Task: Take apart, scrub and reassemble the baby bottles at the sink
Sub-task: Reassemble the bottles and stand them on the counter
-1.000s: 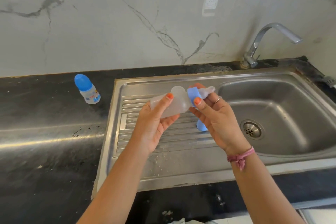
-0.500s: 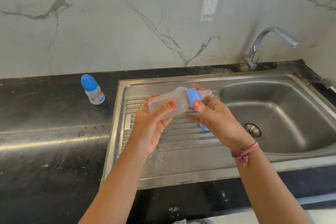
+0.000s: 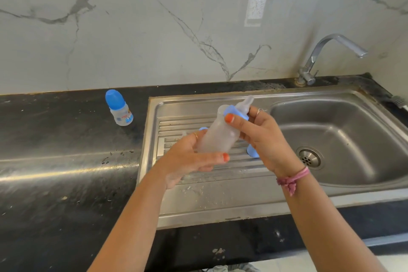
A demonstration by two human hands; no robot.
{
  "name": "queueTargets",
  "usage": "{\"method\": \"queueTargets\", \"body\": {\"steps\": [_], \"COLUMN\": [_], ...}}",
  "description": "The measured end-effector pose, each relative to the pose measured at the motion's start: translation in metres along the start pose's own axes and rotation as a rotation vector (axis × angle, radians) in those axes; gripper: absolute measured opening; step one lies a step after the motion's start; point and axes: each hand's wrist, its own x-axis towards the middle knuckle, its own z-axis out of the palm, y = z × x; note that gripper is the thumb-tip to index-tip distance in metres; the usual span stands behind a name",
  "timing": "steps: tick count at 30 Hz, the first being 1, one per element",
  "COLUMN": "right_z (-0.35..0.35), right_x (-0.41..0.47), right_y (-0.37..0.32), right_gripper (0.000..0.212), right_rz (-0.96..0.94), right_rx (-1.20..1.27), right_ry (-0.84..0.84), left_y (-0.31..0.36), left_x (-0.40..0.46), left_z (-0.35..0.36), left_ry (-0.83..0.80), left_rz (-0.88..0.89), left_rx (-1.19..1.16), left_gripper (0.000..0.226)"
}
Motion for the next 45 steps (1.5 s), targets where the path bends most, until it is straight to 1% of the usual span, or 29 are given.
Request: {"method": "queueTargets", "body": {"steps": [1,2,4,5,6,7,9,10,11,12,13,15,16,18,20,22,23,26,28,29,31,33,34,36,37,38,40,43,45], "right_z": [0.0,0.0,0.001,0.004,0.009,0.015,0.03,0.035,0.038,0.037,0.032,0.016,0.007,-0.004,-0.001,0.009,0.015,0.035,0.047,0.047,0.037,0.018,0.01,0.007,0.01,0.016,0.03,0.046,0.054], "right_x": [0.002,0.002,0.003,0.004,0.005,0.005,0.004,0.002,0.002,0.002,0.003,0.004,0.004,0.006,0.006,0.006,0.005,0.002,0.0,0.0,0.004,0.007,0.008,0.007,0.005,0.002,-0.002,-0.007,-0.011], "right_y": [-0.003,-0.005,-0.007,-0.007,-0.006,-0.004,-0.002,-0.001,0.002,0.004,0.004,0.002,0.001,-0.001,0.002,0.006,0.008,0.021,0.027,0.028,0.023,0.013,0.01,0.008,0.012,0.016,0.025,0.038,0.043], "right_gripper": [0.046,0.04,0.037,0.042,0.051,0.064,0.093,0.103,0.107,0.104,0.092,0.059,0.054,0.056,0.048,0.041,0.041,0.045,0.05,0.053,0.059,0.069,0.069,0.054,0.045,0.037,0.027,0.029,0.036], "right_rz": [-0.01,-0.016,-0.017,-0.018,-0.019,-0.012,0.018,0.038,0.059,0.08,0.094,0.116,0.113,0.082,0.021,0.017,0.026,0.036,0.049,0.057,0.081,0.095,0.085,0.043,0.027,0.014,-0.008,0.004,0.002], "right_rx": [-0.05,-0.087,-0.114,-0.121,-0.138,-0.163,-0.204,-0.21,-0.207,-0.2,-0.178,-0.072,-0.022,0.01,-0.012,0.009,0.023,-0.042,-0.11,-0.124,-0.117,-0.052,-0.041,-0.041,0.002,0.069,0.152,0.117,0.076], "right_ry": [-0.033,-0.054,-0.047,-0.018,0.035,0.103,0.208,0.219,0.198,0.153,0.082,-0.103,-0.174,-0.289,-0.325,-0.255,-0.19,0.077,0.232,0.236,0.085,-0.161,-0.279,-0.44,-0.453,-0.406,-0.209,0.087,0.238], "left_y": [0.002,0.002,0.002,0.001,0.0,-0.002,-0.004,-0.005,-0.007,-0.009,-0.011,-0.014,-0.014,-0.015,-0.016,-0.019,-0.021,-0.027,-0.03,-0.031,-0.032,-0.027,-0.023,-0.016,-0.014,-0.012,-0.014,-0.025,-0.03], "left_x": [-0.002,-0.003,-0.007,-0.007,-0.007,-0.005,-0.003,-0.003,-0.003,-0.003,-0.005,-0.007,-0.008,-0.008,-0.006,-0.005,-0.004,0.001,0.002,0.002,0.002,-0.001,-0.003,-0.005,-0.006,-0.007,-0.005,0.0,0.004], "left_z": [-0.003,-0.006,-0.008,-0.007,-0.006,-0.004,0.001,0.003,0.004,0.004,0.004,0.003,0.002,0.001,0.004,0.008,0.01,0.01,0.013,0.014,0.013,0.009,0.008,0.008,0.01,0.012,0.017,0.028,0.037], "left_ry": [-0.111,-0.173,-0.186,-0.15,-0.08,0.023,0.307,0.386,0.4,0.37,0.327,0.261,0.245,0.209,0.154,0.16,0.219,0.484,0.545,0.543,0.511,0.418,0.351,0.209,0.153,0.114,0.122,0.268,0.418], "left_rz": [-0.056,-0.092,-0.115,-0.096,-0.057,-0.007,0.068,0.079,0.084,0.082,0.071,0.062,0.067,0.073,0.089,0.106,0.127,0.253,0.297,0.299,0.278,0.214,0.175,0.127,0.124,0.136,0.162,0.162,0.179], "left_rx": [-0.009,-0.072,-0.234,-0.254,-0.196,-0.076,0.184,0.232,0.23,0.21,0.193,0.16,0.141,0.098,0.03,0.013,0.07,0.414,0.472,0.457,0.416,0.362,0.332,0.289,0.26,0.23,0.184,0.186,0.312], "left_gripper": [0.052,0.05,0.049,0.05,0.053,0.06,0.07,0.072,0.074,0.076,0.078,0.08,0.079,0.076,0.067,0.061,0.06,0.059,0.06,0.058,0.059,0.058,0.056,0.05,0.048,0.046,0.044,0.047,0.044]}}
